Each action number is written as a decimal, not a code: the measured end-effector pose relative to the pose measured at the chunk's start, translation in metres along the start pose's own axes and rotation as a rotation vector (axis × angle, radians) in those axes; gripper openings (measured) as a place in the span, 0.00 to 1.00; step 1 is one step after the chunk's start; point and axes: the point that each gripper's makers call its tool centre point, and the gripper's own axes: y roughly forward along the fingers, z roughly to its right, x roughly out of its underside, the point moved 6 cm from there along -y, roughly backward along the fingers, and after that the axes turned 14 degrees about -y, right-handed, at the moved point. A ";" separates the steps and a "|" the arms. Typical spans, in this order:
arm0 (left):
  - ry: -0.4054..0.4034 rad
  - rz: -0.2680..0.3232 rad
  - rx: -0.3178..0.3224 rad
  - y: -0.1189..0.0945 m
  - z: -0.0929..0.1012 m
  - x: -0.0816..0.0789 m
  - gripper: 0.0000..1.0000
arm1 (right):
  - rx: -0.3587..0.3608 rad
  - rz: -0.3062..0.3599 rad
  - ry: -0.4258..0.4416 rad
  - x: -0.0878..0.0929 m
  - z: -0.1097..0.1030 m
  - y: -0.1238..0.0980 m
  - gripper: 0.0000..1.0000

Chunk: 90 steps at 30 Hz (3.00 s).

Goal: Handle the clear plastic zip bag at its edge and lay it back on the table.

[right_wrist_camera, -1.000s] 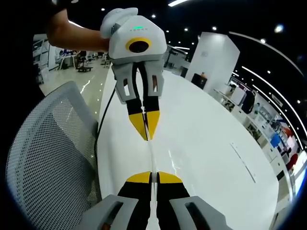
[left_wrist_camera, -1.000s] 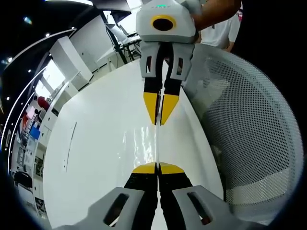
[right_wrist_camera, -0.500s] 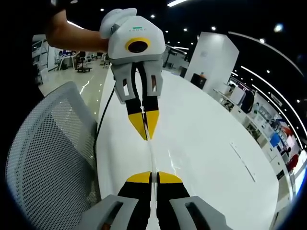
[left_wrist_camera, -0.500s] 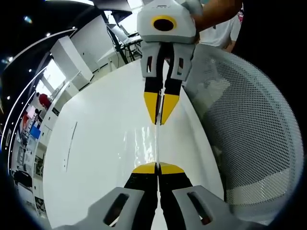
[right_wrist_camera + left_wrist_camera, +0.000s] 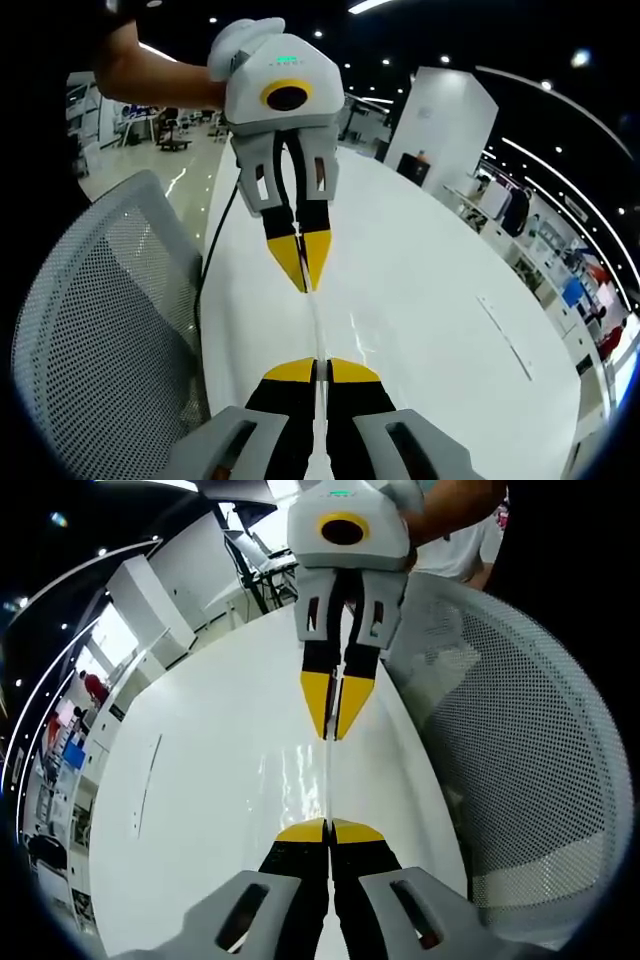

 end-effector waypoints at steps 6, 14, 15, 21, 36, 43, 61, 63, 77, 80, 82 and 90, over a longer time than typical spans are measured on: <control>0.000 0.002 0.001 0.000 -0.001 0.000 0.00 | 0.002 0.000 0.002 0.001 0.000 0.000 0.00; -0.001 0.001 0.000 0.001 -0.001 0.001 0.00 | 0.002 -0.002 0.001 0.001 0.000 0.000 0.00; -0.001 0.000 0.000 0.001 -0.001 0.002 0.00 | 0.001 -0.002 0.001 0.001 0.000 0.000 0.00; -0.004 0.002 -0.001 0.001 -0.001 0.002 0.00 | 0.000 -0.001 0.000 0.001 0.000 -0.001 0.00; -0.005 0.002 0.000 -0.001 0.000 0.001 0.00 | 0.002 -0.004 0.001 0.003 -0.001 -0.002 0.00; -0.002 0.000 0.002 0.000 0.001 0.000 0.00 | 0.003 -0.008 0.001 0.004 -0.001 -0.004 0.00; -0.014 0.004 -0.004 -0.002 0.002 0.002 0.00 | 0.005 -0.011 0.005 0.007 -0.003 -0.006 0.00; -0.015 0.005 -0.006 -0.002 0.002 0.002 0.00 | 0.006 -0.011 0.004 0.007 -0.002 -0.006 0.00; -0.021 0.011 -0.009 -0.002 0.000 0.003 0.00 | 0.011 -0.013 0.011 0.008 -0.002 -0.006 0.00; -0.021 0.013 -0.011 -0.003 -0.001 0.003 0.00 | 0.011 -0.012 0.012 0.008 -0.002 -0.006 0.00; -0.023 0.013 -0.010 -0.003 -0.001 0.004 0.00 | 0.011 -0.013 0.012 0.008 -0.002 -0.006 0.00; -0.028 0.010 -0.014 -0.004 -0.001 0.006 0.00 | 0.011 -0.018 0.012 0.010 -0.002 -0.007 0.00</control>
